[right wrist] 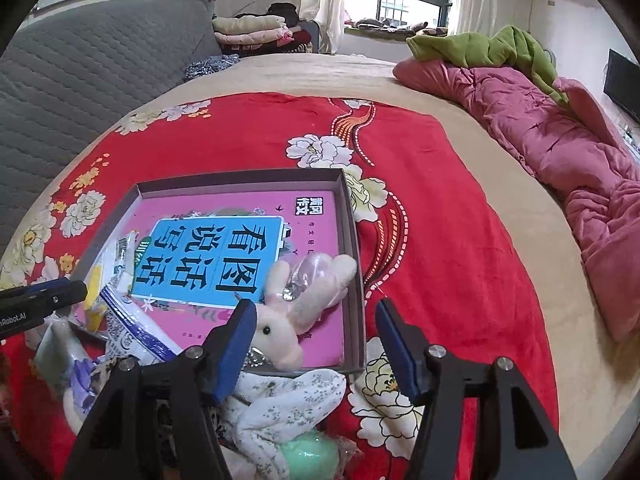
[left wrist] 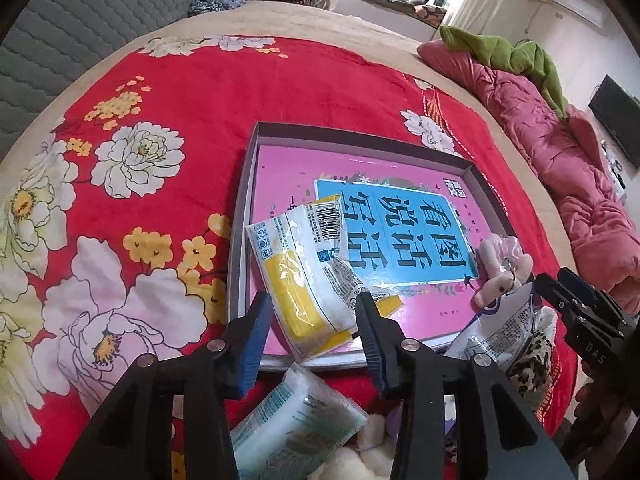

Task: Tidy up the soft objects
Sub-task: 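Lower the snack bag into the pink box with the left tool while the right tool releases the bunny, then withdraw both open tools from the pink box back toward the remaining items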

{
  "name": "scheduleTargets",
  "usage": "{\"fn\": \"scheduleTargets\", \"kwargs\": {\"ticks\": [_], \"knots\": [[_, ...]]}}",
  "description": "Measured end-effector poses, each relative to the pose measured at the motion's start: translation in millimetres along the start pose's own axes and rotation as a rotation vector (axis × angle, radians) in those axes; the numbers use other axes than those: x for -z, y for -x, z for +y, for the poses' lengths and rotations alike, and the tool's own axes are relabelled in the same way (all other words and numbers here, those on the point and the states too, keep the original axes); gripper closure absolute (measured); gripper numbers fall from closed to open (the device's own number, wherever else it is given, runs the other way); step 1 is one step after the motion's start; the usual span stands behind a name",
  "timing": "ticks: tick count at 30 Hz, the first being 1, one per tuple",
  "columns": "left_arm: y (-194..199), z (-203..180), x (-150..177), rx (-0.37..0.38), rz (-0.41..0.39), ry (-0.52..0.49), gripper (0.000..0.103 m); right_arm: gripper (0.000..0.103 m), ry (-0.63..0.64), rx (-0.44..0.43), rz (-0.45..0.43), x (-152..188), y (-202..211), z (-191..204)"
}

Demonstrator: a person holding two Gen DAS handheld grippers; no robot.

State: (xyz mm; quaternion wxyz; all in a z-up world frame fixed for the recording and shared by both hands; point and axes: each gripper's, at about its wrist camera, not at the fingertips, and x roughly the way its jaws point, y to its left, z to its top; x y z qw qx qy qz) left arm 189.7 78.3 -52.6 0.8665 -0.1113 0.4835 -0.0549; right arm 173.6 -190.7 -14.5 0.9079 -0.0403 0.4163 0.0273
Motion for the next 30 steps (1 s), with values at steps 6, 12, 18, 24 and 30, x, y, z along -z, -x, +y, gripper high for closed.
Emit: {"fn": "scheduleTargets", "kwargs": {"ticks": [6,12,18,24,30], "knots": [[13.8,-2.3,1.9,0.008,-0.026,-0.01,0.05,0.038,0.0,-0.007,-0.007,0.8,3.6,0.5],[27.1,-3.7,6.0,0.024,-0.034,-0.012,0.044,0.037,0.007,-0.007,-0.027,-0.3,12.3,0.0],[47.1,-4.0,12.9,0.004,-0.072,-0.016,0.034,0.036,-0.005,-0.019,-0.054,-2.0,22.6,-3.6],[66.6,3.7,16.1,-0.008,-0.108,0.011,0.031,0.035,0.0,-0.038,-0.082,-2.2,36.0,-5.3],[86.2,8.3,21.6,-0.024,-0.147,0.04,0.03,0.033,-0.02,-0.053,-0.113,-1.8,51.0,-13.2]]}}
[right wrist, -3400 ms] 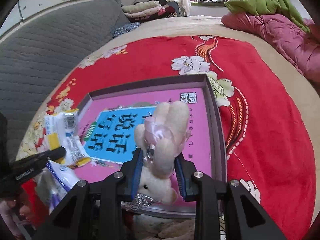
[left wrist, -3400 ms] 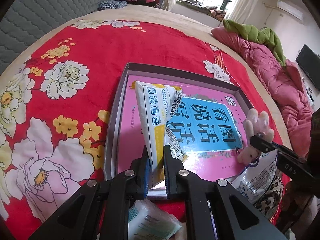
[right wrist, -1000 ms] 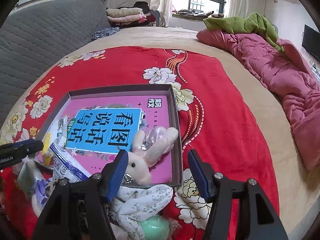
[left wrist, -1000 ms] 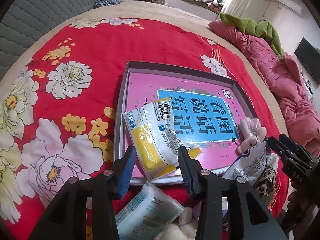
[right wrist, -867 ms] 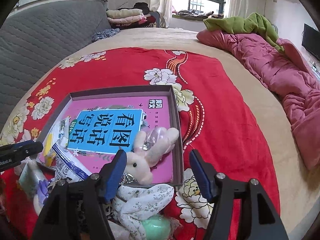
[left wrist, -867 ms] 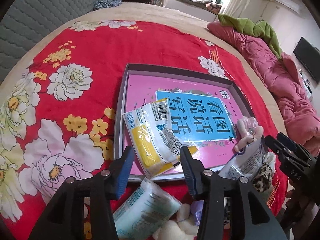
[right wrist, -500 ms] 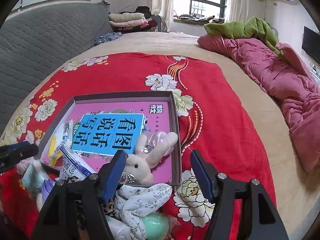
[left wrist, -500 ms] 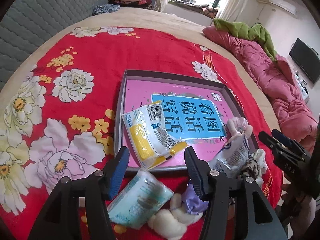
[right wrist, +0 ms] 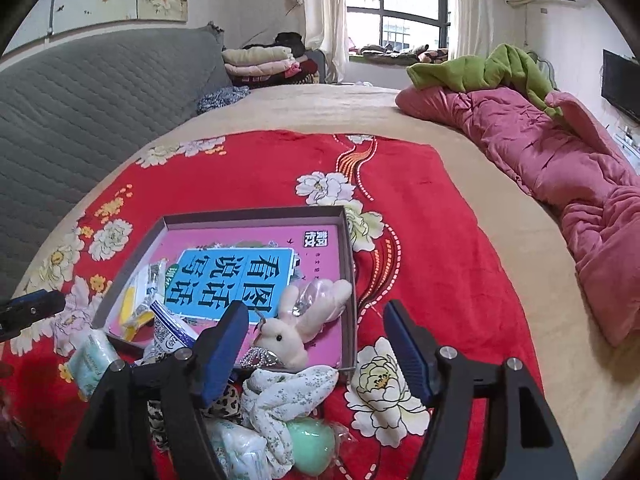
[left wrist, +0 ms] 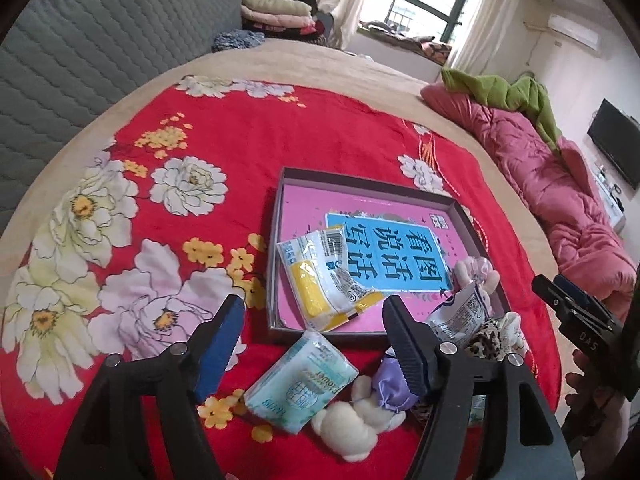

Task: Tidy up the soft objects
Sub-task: 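Withdraw both open tools from the pink box back toward the remaining items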

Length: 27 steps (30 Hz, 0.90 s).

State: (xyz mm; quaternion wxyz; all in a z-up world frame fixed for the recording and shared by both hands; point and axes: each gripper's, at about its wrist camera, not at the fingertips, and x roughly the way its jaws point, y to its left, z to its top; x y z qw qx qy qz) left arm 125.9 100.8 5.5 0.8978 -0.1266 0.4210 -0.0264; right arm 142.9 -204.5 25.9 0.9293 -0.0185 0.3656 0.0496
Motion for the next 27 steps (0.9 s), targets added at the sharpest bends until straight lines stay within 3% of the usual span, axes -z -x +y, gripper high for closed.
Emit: {"fn": "scheduleTargets", "kwargs": {"ticks": [6,15,27], "knots": [[19.4,-4.4,4.1,-0.013,-0.045,-0.002,0.029,0.032,-0.021,-0.005,-0.033,-1.1,15.6,-11.0],[34.1,-14.4,14.6,-0.037,-0.047,-0.031,0.029,0.032,0.003,-0.007,-0.077,3.2,38.2,-14.4],[48.4,-11.1,21.4,-0.043,-0.062,-0.031,0.029,0.032,0.038,-0.055,-0.058,27.8,53.1,-5.4]]}}
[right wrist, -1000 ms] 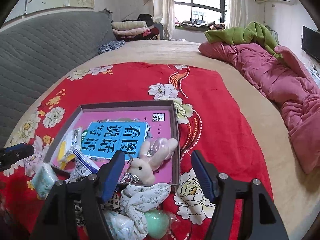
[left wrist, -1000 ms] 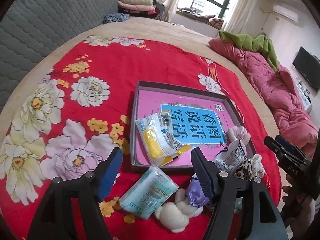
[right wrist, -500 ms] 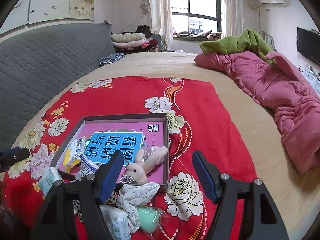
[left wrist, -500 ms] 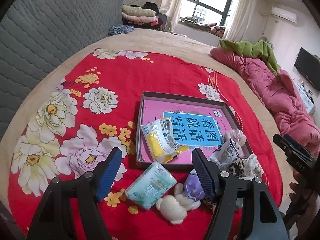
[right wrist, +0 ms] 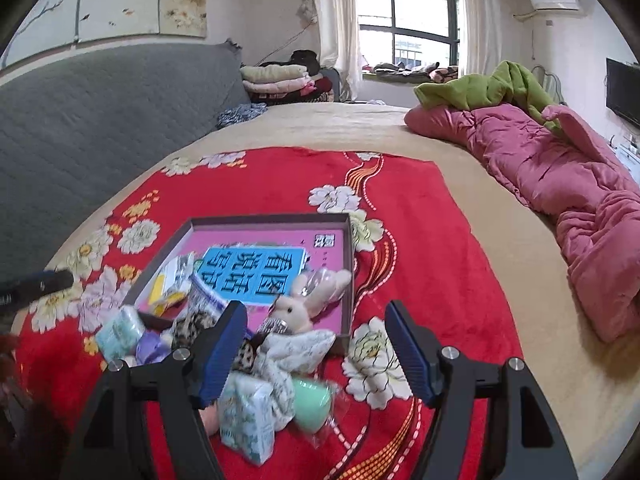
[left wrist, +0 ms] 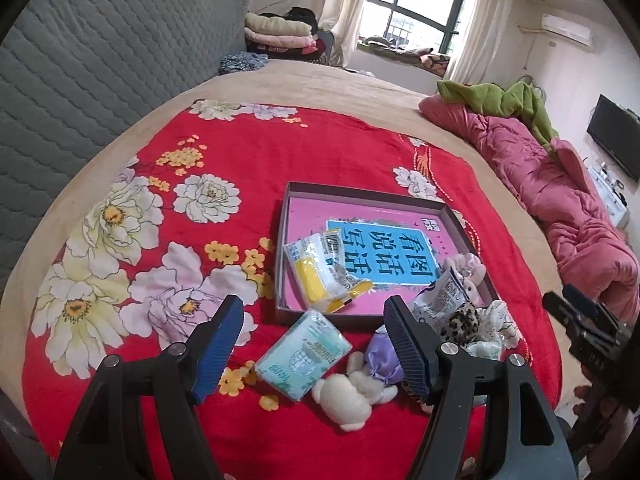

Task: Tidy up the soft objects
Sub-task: 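Withdraw both open tools from the pink box back toward the remaining items, then grasp the white-green tissue pack with the right tool while the left tool approaches the mint tissue pack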

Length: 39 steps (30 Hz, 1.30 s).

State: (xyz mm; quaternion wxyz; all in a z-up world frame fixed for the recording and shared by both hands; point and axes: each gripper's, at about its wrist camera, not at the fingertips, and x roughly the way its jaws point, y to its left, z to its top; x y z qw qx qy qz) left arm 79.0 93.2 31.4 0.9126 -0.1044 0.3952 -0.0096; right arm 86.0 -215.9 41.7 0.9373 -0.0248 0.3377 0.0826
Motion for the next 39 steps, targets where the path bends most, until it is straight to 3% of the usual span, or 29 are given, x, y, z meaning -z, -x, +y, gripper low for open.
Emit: {"fn": "scheduleTargets", "kwargs": {"ticks": [39], "knots": [[-2.9,-22.0,54.0,-0.068,0.104,-0.162,0.029,0.032,0.025,-0.149,0.148,60.7,12.0,34.8]]}}
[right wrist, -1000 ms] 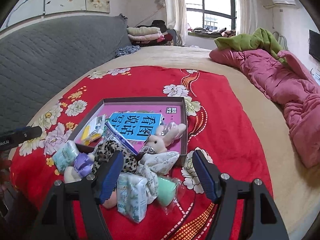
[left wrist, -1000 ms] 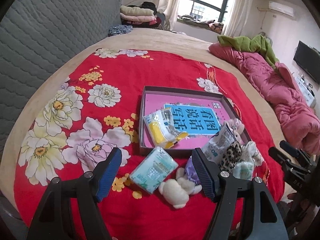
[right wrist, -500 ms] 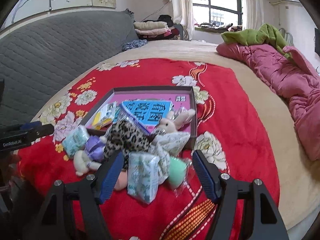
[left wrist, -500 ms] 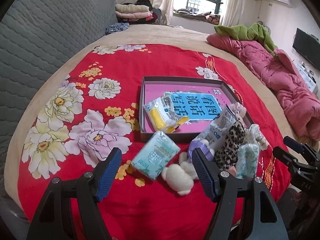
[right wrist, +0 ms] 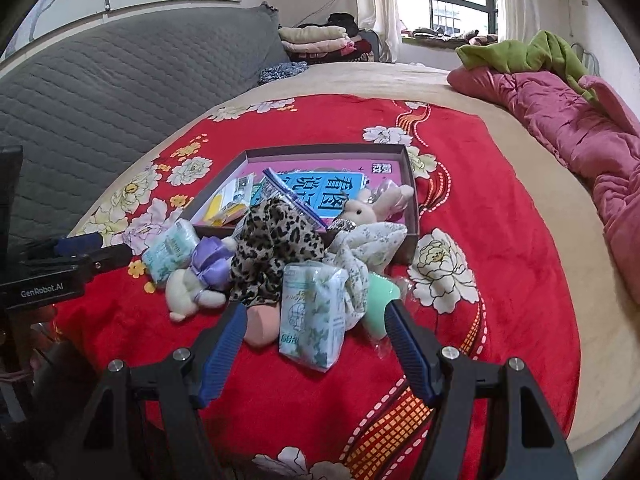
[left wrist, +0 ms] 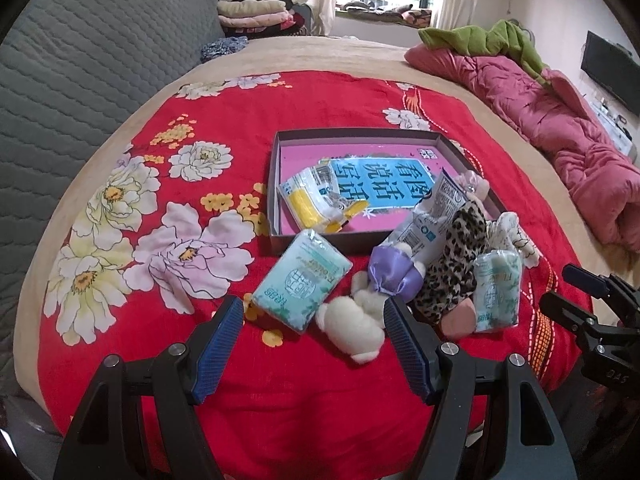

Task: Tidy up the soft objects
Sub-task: 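Grasp the white-green tissue pack with the right tool while the left tool approaches the mint tissue pack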

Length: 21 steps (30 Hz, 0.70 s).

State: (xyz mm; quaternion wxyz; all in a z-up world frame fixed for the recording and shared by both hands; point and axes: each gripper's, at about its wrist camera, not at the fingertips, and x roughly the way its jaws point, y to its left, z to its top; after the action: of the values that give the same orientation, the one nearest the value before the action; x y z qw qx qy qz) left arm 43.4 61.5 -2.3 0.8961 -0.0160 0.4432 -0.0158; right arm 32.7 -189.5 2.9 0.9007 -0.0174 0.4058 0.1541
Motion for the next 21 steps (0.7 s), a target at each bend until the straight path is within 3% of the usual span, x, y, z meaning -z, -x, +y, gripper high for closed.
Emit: {"fn": "scheduleTargets", "kwargs": {"ticks": [21], "knots": [[-34.6,12.6,12.4,0.011,-0.002,0.029,0.029,0.032,-0.134,-0.09,0.139,21.0,-46.1,-21.5]]}}
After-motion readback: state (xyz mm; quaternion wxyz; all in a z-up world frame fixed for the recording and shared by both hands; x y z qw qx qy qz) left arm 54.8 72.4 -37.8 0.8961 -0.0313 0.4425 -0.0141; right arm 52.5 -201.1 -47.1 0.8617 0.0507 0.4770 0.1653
